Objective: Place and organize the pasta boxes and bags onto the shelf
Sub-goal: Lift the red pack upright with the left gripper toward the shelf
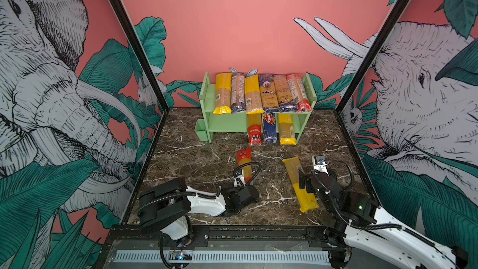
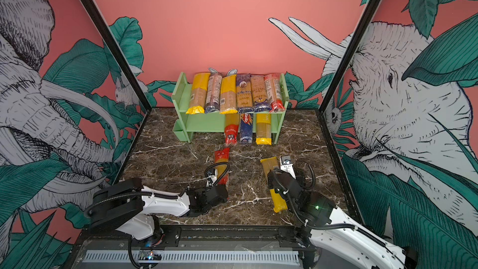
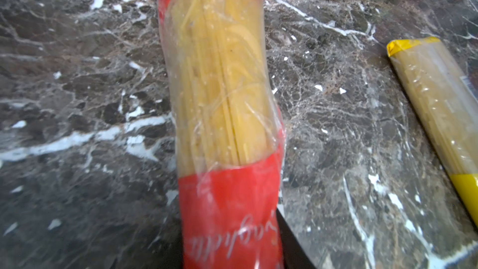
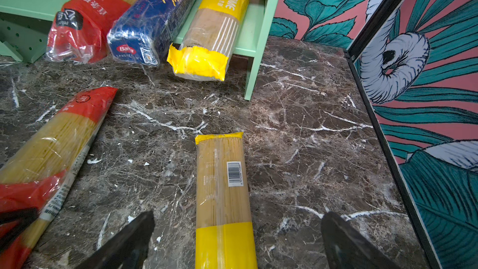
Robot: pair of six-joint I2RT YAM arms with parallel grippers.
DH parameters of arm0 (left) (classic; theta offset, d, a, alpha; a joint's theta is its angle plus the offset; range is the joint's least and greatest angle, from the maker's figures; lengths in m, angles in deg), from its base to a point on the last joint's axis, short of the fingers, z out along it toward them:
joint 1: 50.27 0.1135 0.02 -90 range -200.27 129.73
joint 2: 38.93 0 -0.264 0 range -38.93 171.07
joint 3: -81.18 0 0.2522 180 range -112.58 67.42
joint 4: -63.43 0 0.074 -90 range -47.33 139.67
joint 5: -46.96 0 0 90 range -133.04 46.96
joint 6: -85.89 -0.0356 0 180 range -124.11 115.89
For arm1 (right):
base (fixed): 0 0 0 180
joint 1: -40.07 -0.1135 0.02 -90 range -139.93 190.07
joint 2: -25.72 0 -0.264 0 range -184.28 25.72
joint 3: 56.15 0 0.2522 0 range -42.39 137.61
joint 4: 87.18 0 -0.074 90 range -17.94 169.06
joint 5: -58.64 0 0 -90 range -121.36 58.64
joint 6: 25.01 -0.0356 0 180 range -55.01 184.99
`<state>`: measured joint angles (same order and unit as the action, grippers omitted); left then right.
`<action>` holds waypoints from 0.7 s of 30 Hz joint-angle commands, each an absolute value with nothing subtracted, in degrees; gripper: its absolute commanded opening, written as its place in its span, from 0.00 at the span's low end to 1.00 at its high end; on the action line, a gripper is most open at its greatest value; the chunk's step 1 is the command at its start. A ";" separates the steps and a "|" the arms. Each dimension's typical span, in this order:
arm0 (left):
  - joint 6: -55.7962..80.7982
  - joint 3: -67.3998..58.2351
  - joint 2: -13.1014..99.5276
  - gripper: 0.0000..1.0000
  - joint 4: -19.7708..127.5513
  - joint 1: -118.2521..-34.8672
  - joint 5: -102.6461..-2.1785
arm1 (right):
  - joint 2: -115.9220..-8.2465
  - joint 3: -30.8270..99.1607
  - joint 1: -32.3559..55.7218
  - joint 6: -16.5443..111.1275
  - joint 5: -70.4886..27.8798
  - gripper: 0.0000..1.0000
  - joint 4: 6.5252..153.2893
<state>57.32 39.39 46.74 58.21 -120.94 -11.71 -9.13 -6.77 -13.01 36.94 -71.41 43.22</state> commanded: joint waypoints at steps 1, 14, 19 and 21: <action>55.33 44.07 43.62 0.00 45.51 -120.70 -15.38 | -9.86 -5.35 -12.72 37.21 -71.57 0.99 43.86; 44.42 45.98 13.84 0.00 31.09 -118.24 -4.78 | -16.04 -3.49 -12.75 38.21 -67.36 0.99 50.36; 42.06 45.21 5.83 0.00 27.67 -117.35 -2.41 | -18.40 -1.55 -12.63 38.98 -66.21 0.99 51.94; 40.86 44.99 3.85 0.00 27.41 -117.16 -1.76 | -18.96 -0.94 -12.64 39.25 -66.16 0.99 52.33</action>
<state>43.75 46.84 7.11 26.60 -117.58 -8.80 -18.62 -2.77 -12.99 38.45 -66.45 49.69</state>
